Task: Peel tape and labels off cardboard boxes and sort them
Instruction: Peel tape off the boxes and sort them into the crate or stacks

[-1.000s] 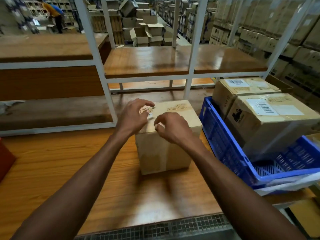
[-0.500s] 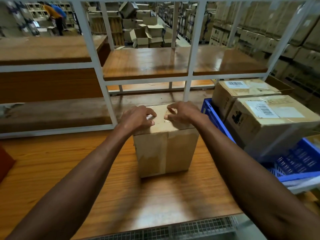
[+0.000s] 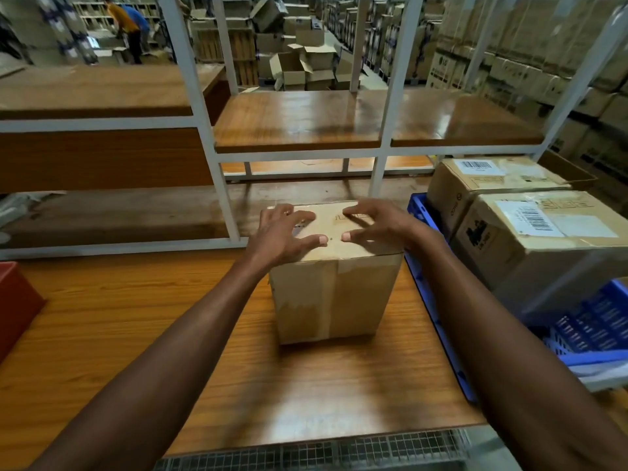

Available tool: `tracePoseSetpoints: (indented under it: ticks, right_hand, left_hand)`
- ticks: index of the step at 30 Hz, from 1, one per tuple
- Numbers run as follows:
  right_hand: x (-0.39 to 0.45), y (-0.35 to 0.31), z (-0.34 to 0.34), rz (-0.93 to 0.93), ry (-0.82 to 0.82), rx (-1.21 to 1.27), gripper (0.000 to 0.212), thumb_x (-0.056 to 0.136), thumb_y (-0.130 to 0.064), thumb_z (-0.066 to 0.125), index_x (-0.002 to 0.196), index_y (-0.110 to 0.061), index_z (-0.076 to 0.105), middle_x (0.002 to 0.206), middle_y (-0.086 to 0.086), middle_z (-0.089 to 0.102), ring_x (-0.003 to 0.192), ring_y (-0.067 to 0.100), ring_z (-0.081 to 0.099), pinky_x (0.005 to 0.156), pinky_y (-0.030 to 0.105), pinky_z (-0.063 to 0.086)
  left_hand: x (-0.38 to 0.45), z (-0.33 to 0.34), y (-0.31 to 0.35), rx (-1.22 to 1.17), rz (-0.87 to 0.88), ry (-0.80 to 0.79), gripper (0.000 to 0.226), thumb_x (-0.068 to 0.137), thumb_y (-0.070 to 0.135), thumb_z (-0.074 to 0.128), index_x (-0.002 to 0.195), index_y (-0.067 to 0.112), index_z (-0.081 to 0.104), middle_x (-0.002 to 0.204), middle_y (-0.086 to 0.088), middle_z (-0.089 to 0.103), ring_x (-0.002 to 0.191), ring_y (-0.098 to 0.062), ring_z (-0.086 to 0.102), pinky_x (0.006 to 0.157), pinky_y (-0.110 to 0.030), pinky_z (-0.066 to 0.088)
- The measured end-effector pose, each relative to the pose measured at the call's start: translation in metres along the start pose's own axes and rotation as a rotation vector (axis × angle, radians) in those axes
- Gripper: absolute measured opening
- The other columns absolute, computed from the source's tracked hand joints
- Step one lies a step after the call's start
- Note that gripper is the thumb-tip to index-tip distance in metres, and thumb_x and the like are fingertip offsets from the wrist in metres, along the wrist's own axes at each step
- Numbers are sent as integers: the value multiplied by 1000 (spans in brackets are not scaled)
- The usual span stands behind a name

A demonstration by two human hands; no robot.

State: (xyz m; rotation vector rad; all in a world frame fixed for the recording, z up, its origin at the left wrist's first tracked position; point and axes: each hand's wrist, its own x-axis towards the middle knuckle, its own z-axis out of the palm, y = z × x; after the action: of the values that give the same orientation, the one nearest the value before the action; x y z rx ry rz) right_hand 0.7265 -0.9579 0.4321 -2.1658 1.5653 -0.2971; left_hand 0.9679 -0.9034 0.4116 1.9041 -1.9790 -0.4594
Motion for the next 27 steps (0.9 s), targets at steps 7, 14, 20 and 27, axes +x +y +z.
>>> tracePoseSetpoints:
  ticks: [7,14,20,27]
  right_hand:
    - [-52,-3,29,103,189,474,94,82,-40,85,158,-25,32,152,2,50,137,23,49,98,32,44]
    - [-109,-4,63,120,457,620,116,70,-43,92,160,-37,19,145,-12,50,132,12,47,102,37,45]
    - [-126,6,93,161,538,563,135,60,-36,99,164,-34,12,160,-3,38,135,6,38,105,31,38]
    - [-141,13,145,240,502,701,88,82,-30,86,155,-33,37,144,-11,39,124,12,54,83,17,55]
  left_hand:
    - [-36,22,-10,-399,-176,151,122,65,75,80,158,36,11,158,-8,35,136,-34,47,87,-48,60]
    - [-80,30,-7,-478,-46,252,135,60,66,88,159,49,-2,169,-2,22,148,-32,35,102,-52,50]
    - [-106,62,-14,-507,25,340,144,54,59,91,161,42,-4,165,15,12,148,-10,22,108,-39,39]
    - [-111,100,-49,-454,-244,206,123,68,60,87,159,41,6,157,-3,37,142,-29,37,113,-61,33]
